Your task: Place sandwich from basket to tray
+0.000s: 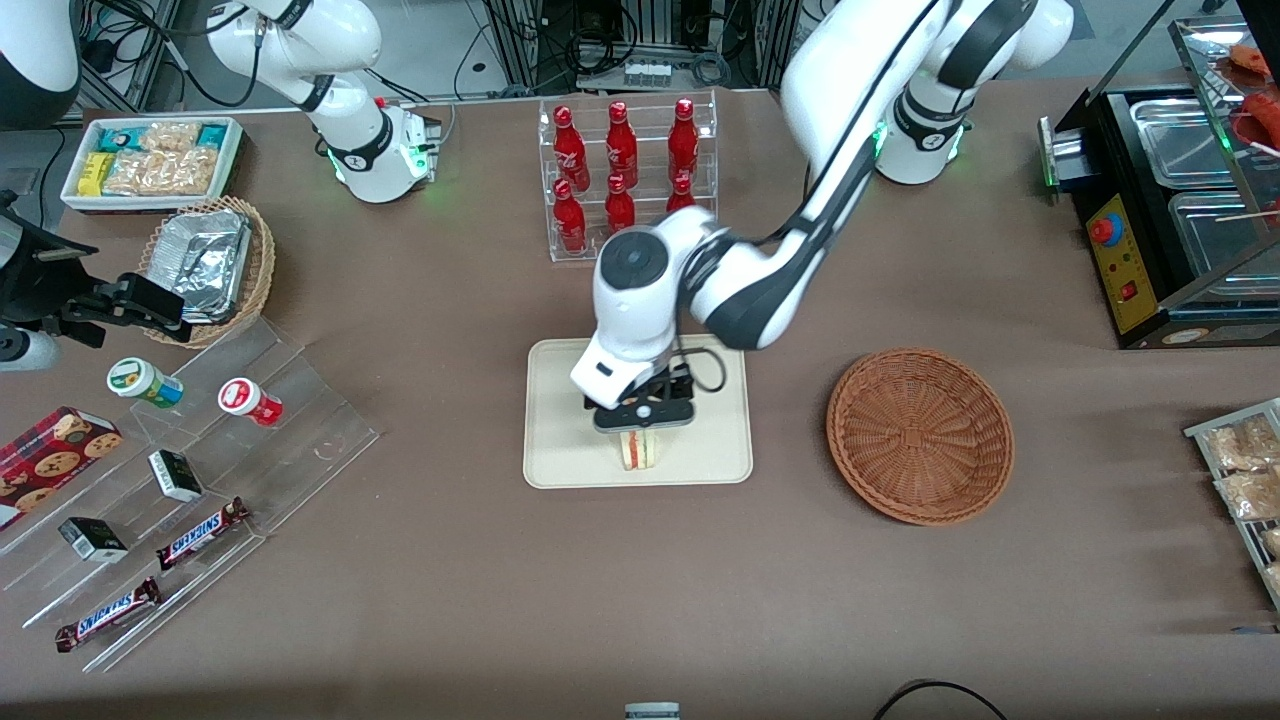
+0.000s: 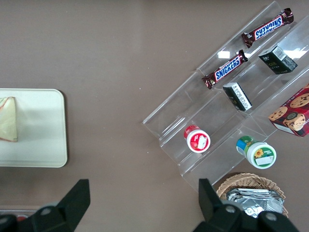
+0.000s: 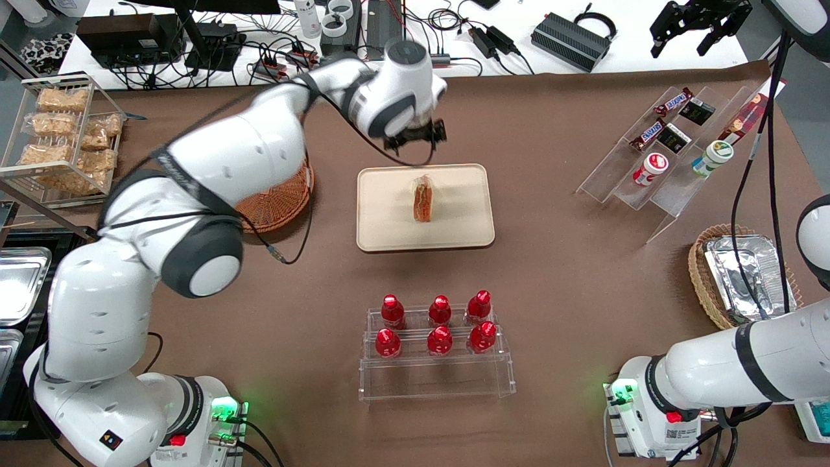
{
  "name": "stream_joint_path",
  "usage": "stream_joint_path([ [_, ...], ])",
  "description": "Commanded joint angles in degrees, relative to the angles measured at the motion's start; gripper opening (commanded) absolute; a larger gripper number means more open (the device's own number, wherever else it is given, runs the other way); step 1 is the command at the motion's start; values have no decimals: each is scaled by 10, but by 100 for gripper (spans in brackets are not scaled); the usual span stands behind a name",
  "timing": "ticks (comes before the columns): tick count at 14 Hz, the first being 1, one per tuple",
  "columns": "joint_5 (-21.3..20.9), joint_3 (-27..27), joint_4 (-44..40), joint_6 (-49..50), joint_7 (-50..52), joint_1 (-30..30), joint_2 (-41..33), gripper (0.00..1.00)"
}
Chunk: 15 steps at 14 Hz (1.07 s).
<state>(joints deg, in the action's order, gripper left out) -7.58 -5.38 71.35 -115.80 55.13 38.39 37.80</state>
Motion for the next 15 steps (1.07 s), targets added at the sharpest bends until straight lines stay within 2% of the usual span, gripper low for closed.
stream_joint_path([
  [1,22,0,28,93,-1,-48,-93,100],
  [3,24,-1,40,147,-38,-95,-136,100],
  [7,41,-1,91,205,-176,-186,-214,100],
  [13,48,-1,180,211,-374,-305,-298,100],
  [15,63,0,194,216,-436,-335,-311,100],
])
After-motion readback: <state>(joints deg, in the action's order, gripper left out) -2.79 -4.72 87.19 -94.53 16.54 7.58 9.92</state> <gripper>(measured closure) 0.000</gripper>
